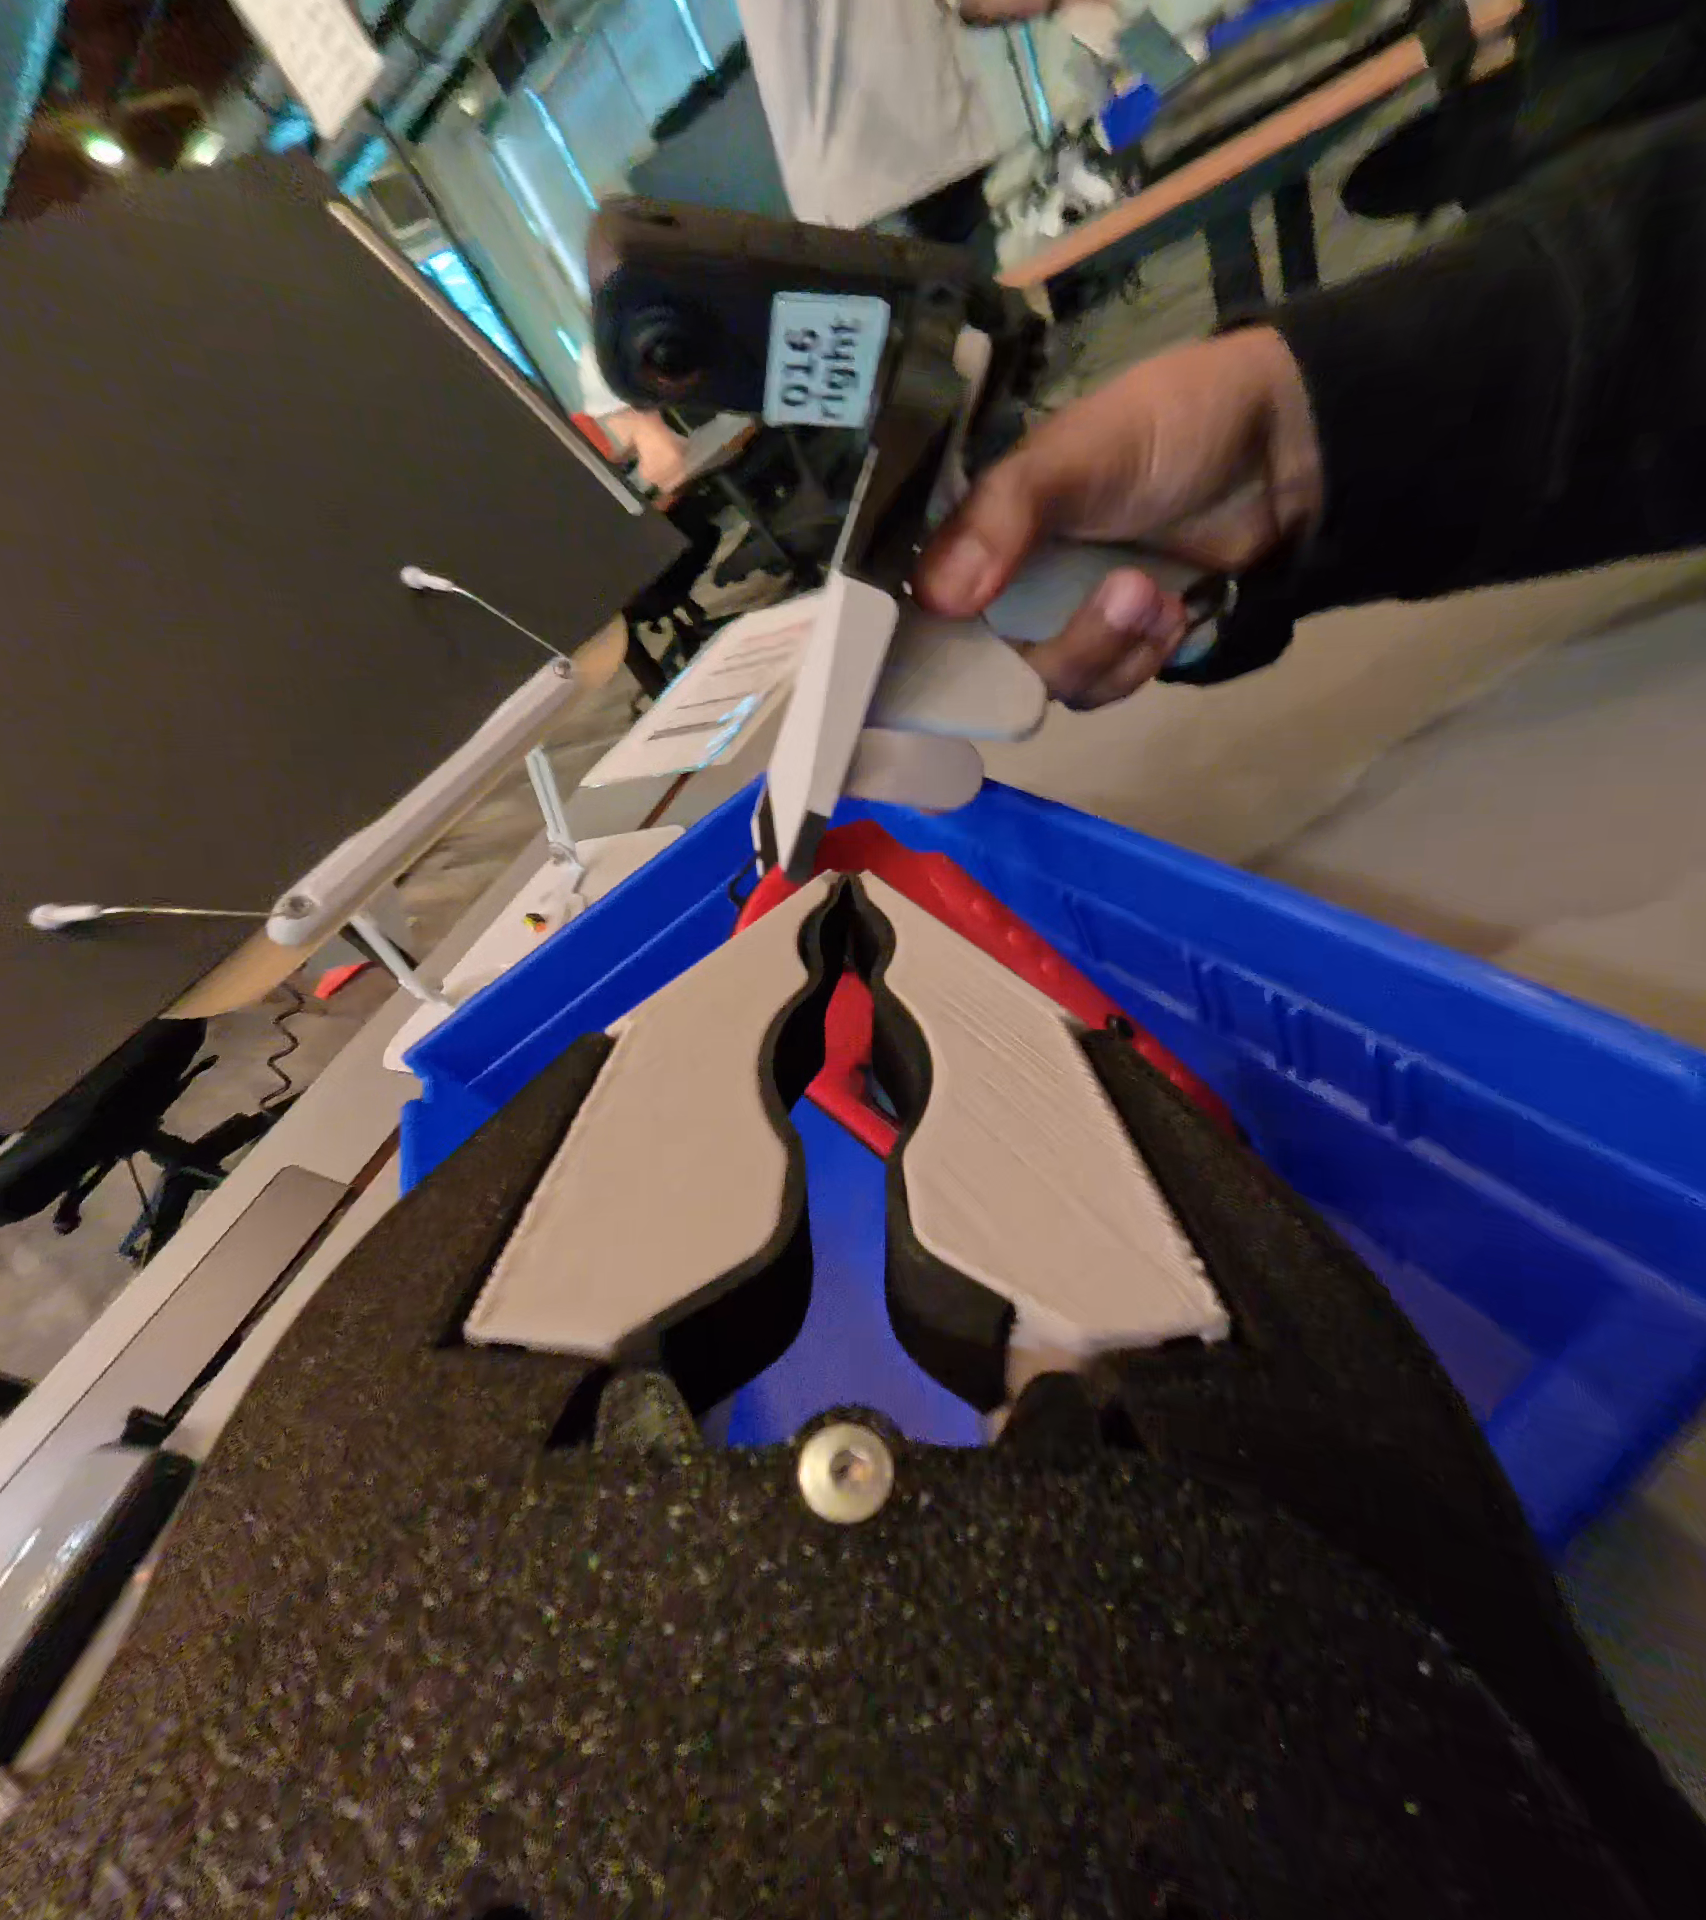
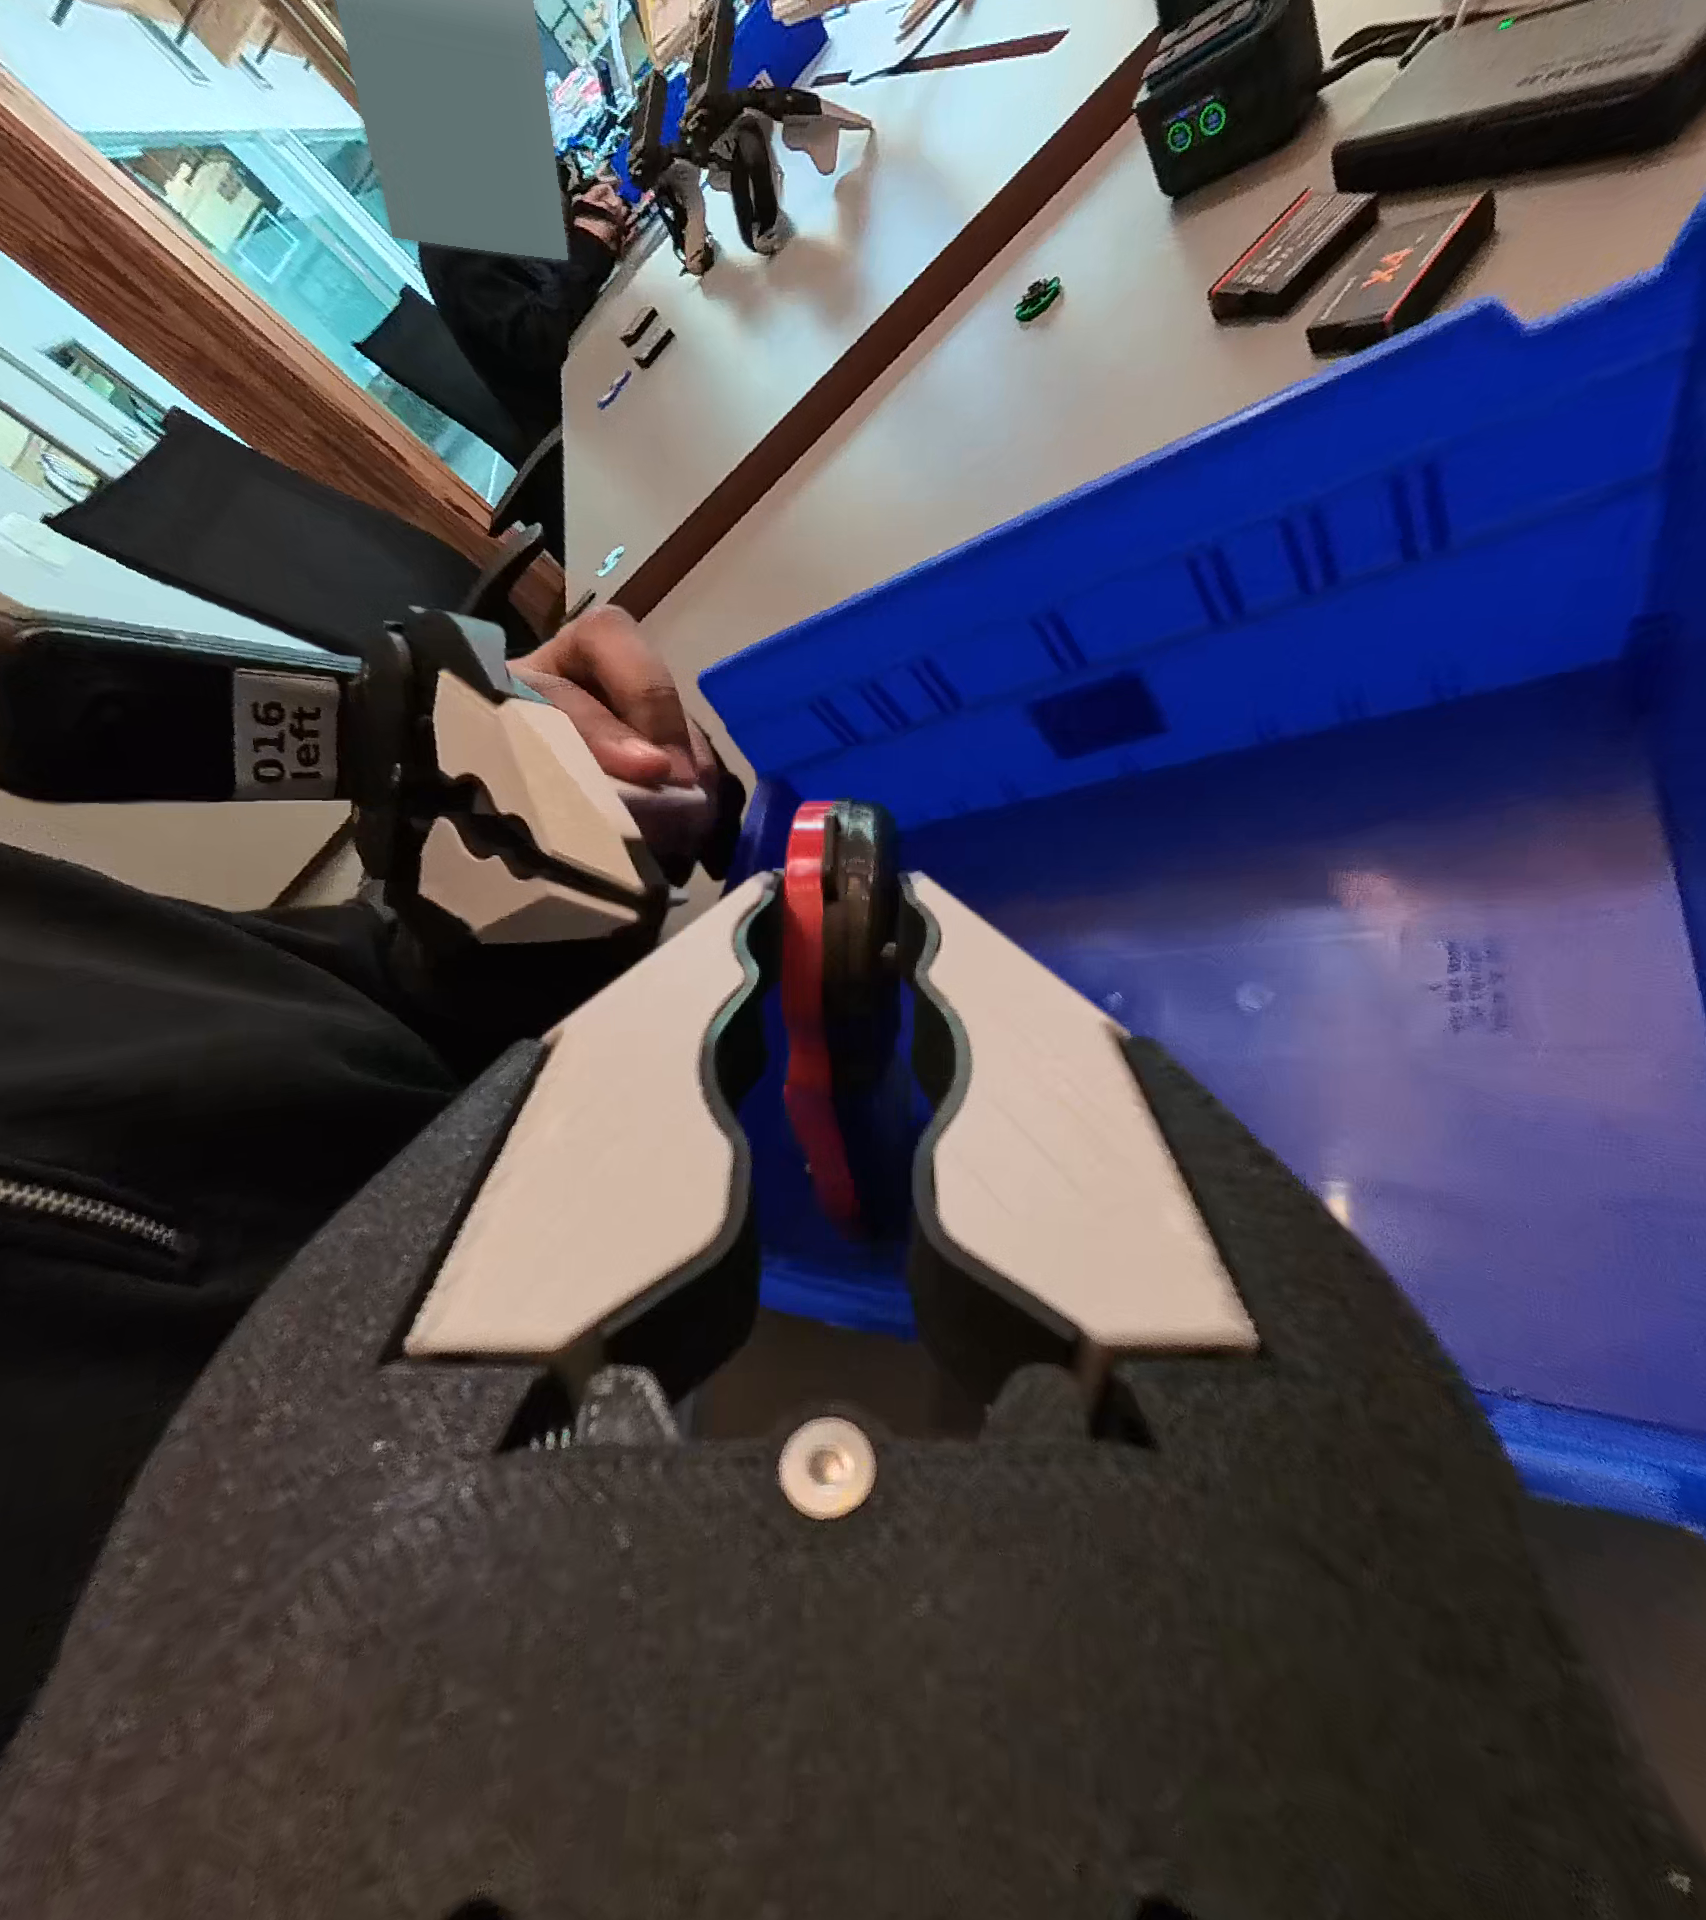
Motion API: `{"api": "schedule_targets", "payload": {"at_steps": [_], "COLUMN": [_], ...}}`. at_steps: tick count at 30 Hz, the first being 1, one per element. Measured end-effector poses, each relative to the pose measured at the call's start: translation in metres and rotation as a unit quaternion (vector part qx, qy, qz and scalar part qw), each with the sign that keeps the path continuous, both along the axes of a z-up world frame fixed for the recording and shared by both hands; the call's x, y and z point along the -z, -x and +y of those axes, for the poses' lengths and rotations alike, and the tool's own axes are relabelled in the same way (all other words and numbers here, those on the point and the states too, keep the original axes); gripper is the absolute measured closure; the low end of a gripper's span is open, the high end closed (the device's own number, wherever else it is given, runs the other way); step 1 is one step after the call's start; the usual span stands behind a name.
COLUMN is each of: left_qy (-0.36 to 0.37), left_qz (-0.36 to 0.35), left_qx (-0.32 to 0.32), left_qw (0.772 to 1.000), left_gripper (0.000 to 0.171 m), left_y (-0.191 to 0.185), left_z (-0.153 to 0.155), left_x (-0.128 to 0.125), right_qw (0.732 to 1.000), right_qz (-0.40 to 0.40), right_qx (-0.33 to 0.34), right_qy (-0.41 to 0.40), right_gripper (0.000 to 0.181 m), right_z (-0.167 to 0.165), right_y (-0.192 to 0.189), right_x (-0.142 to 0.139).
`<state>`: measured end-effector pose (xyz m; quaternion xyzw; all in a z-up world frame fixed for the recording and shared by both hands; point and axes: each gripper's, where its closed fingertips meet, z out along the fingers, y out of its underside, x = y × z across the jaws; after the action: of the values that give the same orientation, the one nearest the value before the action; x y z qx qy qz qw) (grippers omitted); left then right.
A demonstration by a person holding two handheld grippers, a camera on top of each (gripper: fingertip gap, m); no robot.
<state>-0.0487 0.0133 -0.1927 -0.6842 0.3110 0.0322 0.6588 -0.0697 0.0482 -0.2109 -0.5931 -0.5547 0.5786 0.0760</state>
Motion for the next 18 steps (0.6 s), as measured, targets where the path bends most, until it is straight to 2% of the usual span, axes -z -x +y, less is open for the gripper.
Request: {"api": "schedule_targets", "payload": {"at_steps": [3, 5, 7, 9, 11, 14, 18], "left_qy": [-0.010, 0.016, 0.040, 0.035, 0.021, 0.043, 0.071], "left_qz": [-0.018, -0.017, -0.024, -0.039, -0.086, -0.173, -0.236], "left_qx": [-0.047, -0.079, -0.105, -0.128, -0.131, -0.121, -0.110], "left_qw": [0.999, 0.997, 0.993, 0.990, 0.987, 0.976, 0.963], "left_gripper": [0.170, 0.151, 0.140, 0.137, 0.137, 0.137, 0.136], "left_y": [0.009, 0.010, 0.008, 0.010, 0.014, 0.024, 0.032], "left_z": [0.005, 0.010, 0.012, 0.011, 0.008, 0.006, 0.003], "left_x": [-0.004, 0.007, 0.016, 0.014, 0.006, 0.002, 0.004], "right_qw": [1.000, 0.999, 0.997, 0.996, 0.995, 0.994, 0.993], "right_qz": [0.007, 0.015, 0.021, 0.032, 0.045, 0.061, 0.074], "right_qx": [0.018, 0.040, 0.064, 0.073, 0.075, 0.072, 0.071], "right_qy": [-0.021, -0.021, -0.039, -0.048, -0.052, -0.052, -0.057], "right_gripper": [0.161, 0.161, 0.161, 0.160, 0.160, 0.161, 0.160], "right_z": [0.001, 0.001, 0.004, 0.002, -0.001, -0.003, -0.006], "right_y": [0.002, 0.005, 0.006, 0.004, 0.002, -0.001, -0.004], "right_x": [-0.001, -0.004, -0.005, -0.007, -0.009, -0.011, -0.012]}}
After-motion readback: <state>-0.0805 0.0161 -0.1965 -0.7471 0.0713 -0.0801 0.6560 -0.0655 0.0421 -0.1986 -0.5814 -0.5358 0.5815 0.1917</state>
